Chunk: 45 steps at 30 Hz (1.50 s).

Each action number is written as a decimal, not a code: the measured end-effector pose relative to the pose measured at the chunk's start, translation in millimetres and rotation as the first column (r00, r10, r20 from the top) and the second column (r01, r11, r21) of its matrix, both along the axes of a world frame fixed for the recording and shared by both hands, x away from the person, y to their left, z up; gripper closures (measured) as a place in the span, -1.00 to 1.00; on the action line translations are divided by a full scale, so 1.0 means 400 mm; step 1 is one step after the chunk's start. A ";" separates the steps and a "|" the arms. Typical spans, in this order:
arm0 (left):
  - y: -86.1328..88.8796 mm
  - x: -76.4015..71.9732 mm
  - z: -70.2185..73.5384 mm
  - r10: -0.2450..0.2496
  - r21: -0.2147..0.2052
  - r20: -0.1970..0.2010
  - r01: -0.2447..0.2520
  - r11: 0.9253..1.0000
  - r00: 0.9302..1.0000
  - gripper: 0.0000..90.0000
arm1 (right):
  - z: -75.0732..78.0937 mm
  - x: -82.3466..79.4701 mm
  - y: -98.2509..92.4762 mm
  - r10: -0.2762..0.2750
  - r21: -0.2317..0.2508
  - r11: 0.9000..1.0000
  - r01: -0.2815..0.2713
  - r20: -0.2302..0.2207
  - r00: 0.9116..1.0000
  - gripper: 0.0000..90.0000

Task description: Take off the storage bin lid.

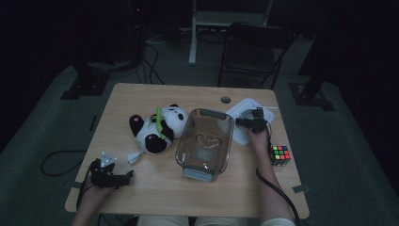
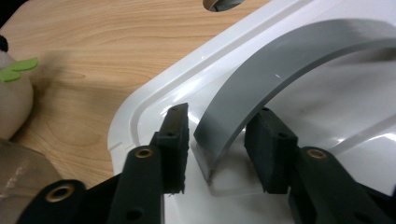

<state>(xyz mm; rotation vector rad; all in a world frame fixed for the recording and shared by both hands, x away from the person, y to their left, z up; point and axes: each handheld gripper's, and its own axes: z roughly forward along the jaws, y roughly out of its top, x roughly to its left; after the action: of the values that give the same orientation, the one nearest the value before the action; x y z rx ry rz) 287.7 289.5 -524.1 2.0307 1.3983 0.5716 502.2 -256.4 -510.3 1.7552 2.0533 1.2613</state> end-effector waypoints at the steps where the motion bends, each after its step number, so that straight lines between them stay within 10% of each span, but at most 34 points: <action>1: 0.000 0.000 0.000 0.000 0.000 0.000 0.000 1.000 1.000 -0.97 | 0.000 0.000 0.000 0.000 0.000 1.000 0.000 0.000 1.000 0.30; 17: -0.003 -0.002 0.000 -0.020 -0.001 0.001 0.020 1.000 1.000 -0.97 | 0.079 -0.060 -0.019 -0.028 -0.050 0.998 0.031 0.054 0.998 -0.08; 45: -0.014 0.000 0.000 -0.059 0.002 0.000 0.059 0.998 0.998 -0.97 | 0.107 -0.205 0.014 0.035 -0.117 0.993 -0.015 0.171 0.985 -0.45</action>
<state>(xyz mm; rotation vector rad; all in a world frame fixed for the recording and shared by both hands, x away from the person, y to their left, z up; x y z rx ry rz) 287.5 283.7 -524.2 2.0661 1.3339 0.5472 420.1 -250.7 -467.3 1.5195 2.0125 1.2280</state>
